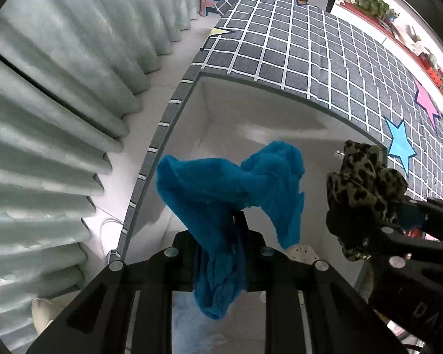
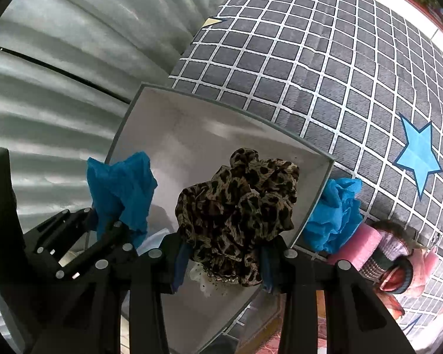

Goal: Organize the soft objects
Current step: 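Hold the blue cloth and leopard scrunchie above the box with both tools, then open both tools to drop the blue cloth and leopard scrunchie into the box, then move both open tools from the box to the pile of soft items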

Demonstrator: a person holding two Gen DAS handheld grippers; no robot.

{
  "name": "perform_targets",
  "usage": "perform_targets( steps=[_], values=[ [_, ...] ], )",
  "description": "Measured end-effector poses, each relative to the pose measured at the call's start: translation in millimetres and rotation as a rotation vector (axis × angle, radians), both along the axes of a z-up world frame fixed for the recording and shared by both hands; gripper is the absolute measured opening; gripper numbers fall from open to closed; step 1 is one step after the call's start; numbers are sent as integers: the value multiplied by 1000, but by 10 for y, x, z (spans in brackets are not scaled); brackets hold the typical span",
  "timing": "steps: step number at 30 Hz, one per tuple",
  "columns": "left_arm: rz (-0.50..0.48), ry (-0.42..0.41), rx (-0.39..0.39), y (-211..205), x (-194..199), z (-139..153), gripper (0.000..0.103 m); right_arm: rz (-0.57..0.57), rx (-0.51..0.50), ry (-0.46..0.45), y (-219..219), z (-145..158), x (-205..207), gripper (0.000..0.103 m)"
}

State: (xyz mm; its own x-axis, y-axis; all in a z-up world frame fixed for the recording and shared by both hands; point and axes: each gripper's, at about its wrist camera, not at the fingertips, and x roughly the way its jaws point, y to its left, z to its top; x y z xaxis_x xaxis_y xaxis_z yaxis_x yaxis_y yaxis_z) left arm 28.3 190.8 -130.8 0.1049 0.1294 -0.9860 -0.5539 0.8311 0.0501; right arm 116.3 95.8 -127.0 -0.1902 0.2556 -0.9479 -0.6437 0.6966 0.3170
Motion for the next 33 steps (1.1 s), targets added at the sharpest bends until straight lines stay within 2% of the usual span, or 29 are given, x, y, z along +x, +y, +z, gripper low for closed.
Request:
perform_targets(
  steps=[1, 4, 7, 8, 9, 10, 11, 12, 16, 18, 24, 28, 33],
  values=[
    [-1, -4, 0, 0, -2, 3, 24, -3, 5, 8, -3, 1, 2, 41],
    [-6, -12, -5, -2, -18, 8, 35, -3, 12, 17, -14, 9, 1, 43],
    [-3, -18, -5, 0, -30, 35, 54, 1, 13, 7, -28, 32, -6, 44],
    [-1, -21, -6, -1, -31, 44, 62, 1, 14, 5, -33, 42, -7, 44],
    [-1, -23, -8, -1, -39, 54, 72, -1, 16, 5, -40, 51, -9, 46],
    [-2, -26, -9, 0, -44, 62, 76, -3, 19, 6, -45, 61, -11, 49],
    [-2, -30, -9, 0, -64, 74, 82, -6, 23, 3, -52, 77, -11, 61],
    [-2, -37, -7, -3, -70, 89, 82, -10, 27, -1, -47, 82, -6, 71],
    [19, -49, -23, 16, -107, 126, 87, -15, 29, -41, -57, 180, 3, 78],
    [31, -53, -41, 33, -128, 149, 88, -21, 26, -62, -77, 222, 21, 102],
    [80, -115, -87, 73, -169, 329, 89, -50, 62, -81, -232, 419, 76, 102],
    [50, -140, -95, -15, -108, 473, 89, -80, 78, -78, -470, 566, 181, 102],
    [-9, -160, -104, -223, 23, 599, 89, -158, 60, -91, -969, 650, 429, 102]
  ],
)
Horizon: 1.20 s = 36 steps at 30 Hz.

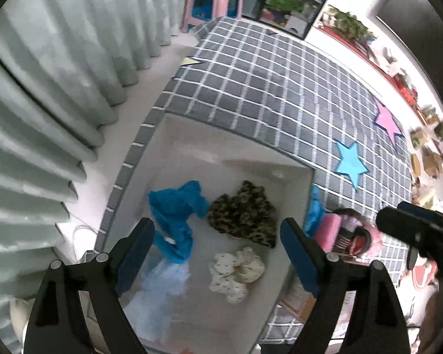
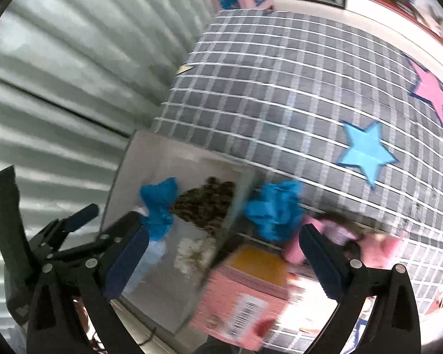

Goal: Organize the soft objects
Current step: 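Move both open tools from the box to the pile of soft items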

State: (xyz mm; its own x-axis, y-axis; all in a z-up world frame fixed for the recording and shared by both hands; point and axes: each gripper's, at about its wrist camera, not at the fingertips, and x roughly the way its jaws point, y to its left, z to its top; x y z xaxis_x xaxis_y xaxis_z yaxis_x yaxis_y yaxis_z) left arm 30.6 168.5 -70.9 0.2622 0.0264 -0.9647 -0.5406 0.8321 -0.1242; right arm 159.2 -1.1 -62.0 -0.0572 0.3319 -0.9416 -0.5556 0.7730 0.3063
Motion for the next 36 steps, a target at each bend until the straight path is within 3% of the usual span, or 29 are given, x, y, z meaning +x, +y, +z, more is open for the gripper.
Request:
perform_targets(
  steps=[8, 19, 27, 31, 36],
  values=[
    [-82, 8, -24, -387, 222, 40, 89, -165, -108, 20, -790, -336, 315, 102],
    [-181, 27, -43, -869, 601, 87, 89, -303, -207, 81, -1687, -805, 481, 102],
    [-265, 53, -45, -1336, 939, 46, 89, -213, -213, 155, -1623, -1187, 356, 102],
    [-289, 73, -46, -1534, 1068, 2, 89, -155, -291, 116, -1550, -1415, 338, 102],
    [-305, 100, -49, -1720, 1200, -86, 89, -199, -298, 66, -1697, -1489, 602, 102]
  ],
)
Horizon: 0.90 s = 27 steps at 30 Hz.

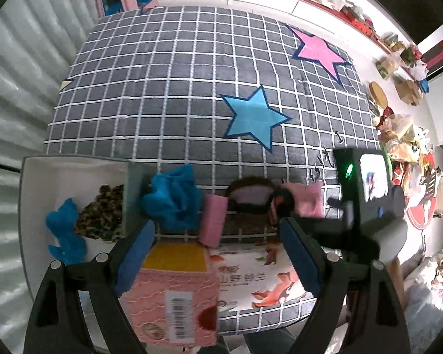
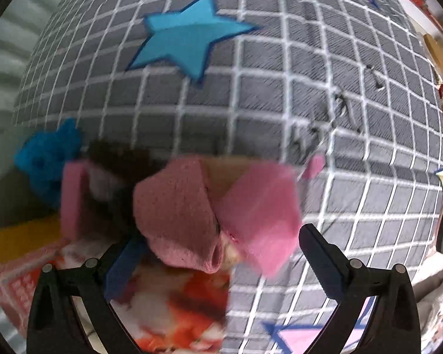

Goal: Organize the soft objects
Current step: 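Move both open tools from the box to the pile of soft items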

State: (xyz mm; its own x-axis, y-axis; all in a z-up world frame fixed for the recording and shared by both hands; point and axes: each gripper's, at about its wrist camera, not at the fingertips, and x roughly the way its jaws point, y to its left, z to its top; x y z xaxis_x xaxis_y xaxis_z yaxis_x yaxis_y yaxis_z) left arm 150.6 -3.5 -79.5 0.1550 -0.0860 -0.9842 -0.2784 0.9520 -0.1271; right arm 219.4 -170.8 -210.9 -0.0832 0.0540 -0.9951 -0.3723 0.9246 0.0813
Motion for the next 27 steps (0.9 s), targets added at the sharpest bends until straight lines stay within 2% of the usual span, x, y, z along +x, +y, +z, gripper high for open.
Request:
perform_targets(
  steps=[6, 12, 17, 24, 27],
  values=[
    [-37, 25, 11, -231, 211, -106, 89, -123, 45, -63, -431, 150, 503, 102],
    [-55, 61, 29, -430, 398, -250, 89, -224, -18, -104, -1020, 252, 849, 102],
    [-82, 88, 26, -630, 527, -350, 89, -324, -10, -64, -1444, 236, 945, 102],
    [-155, 99, 33, -1029, 771, -443, 89, -395, 10, -30, -2082, 185, 678, 102],
    [-205, 106, 19, -1267, 959, -556, 89, -403, 24, -5, -2135, 108, 615, 102]
  ],
)
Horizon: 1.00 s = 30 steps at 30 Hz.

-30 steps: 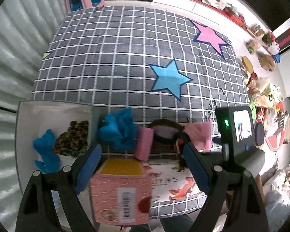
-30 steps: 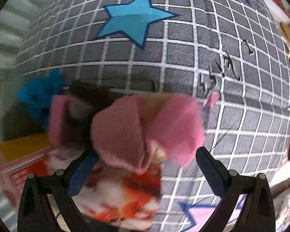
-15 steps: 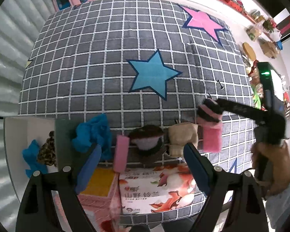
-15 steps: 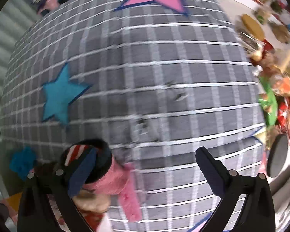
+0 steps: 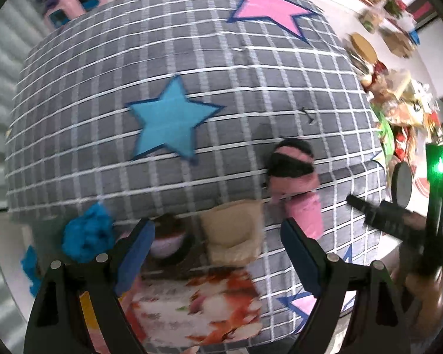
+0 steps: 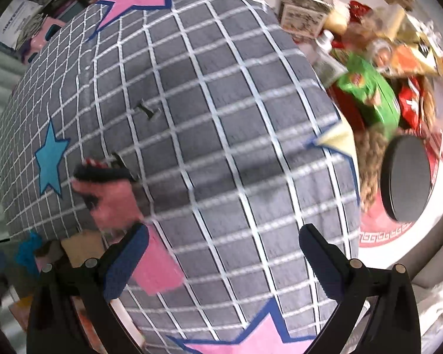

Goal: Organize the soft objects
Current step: 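Grasp the striped pink-black knit item with left tool while right tool grasps the pink sponge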

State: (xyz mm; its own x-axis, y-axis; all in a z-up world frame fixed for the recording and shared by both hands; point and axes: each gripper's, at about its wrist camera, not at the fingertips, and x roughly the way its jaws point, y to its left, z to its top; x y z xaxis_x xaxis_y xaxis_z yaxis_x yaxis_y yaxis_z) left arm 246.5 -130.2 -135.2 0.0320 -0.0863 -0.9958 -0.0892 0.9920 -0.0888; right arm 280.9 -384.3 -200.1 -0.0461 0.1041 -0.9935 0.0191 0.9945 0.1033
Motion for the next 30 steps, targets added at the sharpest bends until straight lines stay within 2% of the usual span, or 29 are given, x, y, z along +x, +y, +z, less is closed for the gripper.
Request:
perform_targets(
  steps=[4, 9, 17, 19, 20, 22, 23, 24, 27, 30],
  values=[
    [-42, 28, -32, -321, 249, -241, 89, 0, 26, 31, -120, -79, -153, 102],
    [-53, 63, -63, -611, 521, -575, 89, 24, 60, 24, -194, -68, -308, 102],
    [-33, 144, -2, -712, 692, -966, 88, 154, 90, 19, 88, -17, -605, 102],
    [-32, 155, -1, -707, 695, -1009, 83, 184, 103, 17, 211, -23, -633, 102],
    [-36, 171, -9, -707, 698, -1040, 76, 196, 103, 16, 284, -12, -648, 102],
    [-39, 188, -43, -711, 678, -1092, 59, 227, 107, 14, 439, -19, -671, 102],
    [-38, 189, -73, -706, 672, -1097, 46, 244, 107, 13, 507, -41, -672, 102],
    [-40, 187, -95, -700, 669, -1080, 39, 250, 105, 13, 557, -44, -670, 102],
    [-56, 150, -69, -682, 659, -1004, 29, 265, 110, 12, 719, -78, -653, 102],
    [-35, 124, -47, -548, 649, -908, 27, 268, 112, 21, 858, -139, -610, 102]
  ],
)
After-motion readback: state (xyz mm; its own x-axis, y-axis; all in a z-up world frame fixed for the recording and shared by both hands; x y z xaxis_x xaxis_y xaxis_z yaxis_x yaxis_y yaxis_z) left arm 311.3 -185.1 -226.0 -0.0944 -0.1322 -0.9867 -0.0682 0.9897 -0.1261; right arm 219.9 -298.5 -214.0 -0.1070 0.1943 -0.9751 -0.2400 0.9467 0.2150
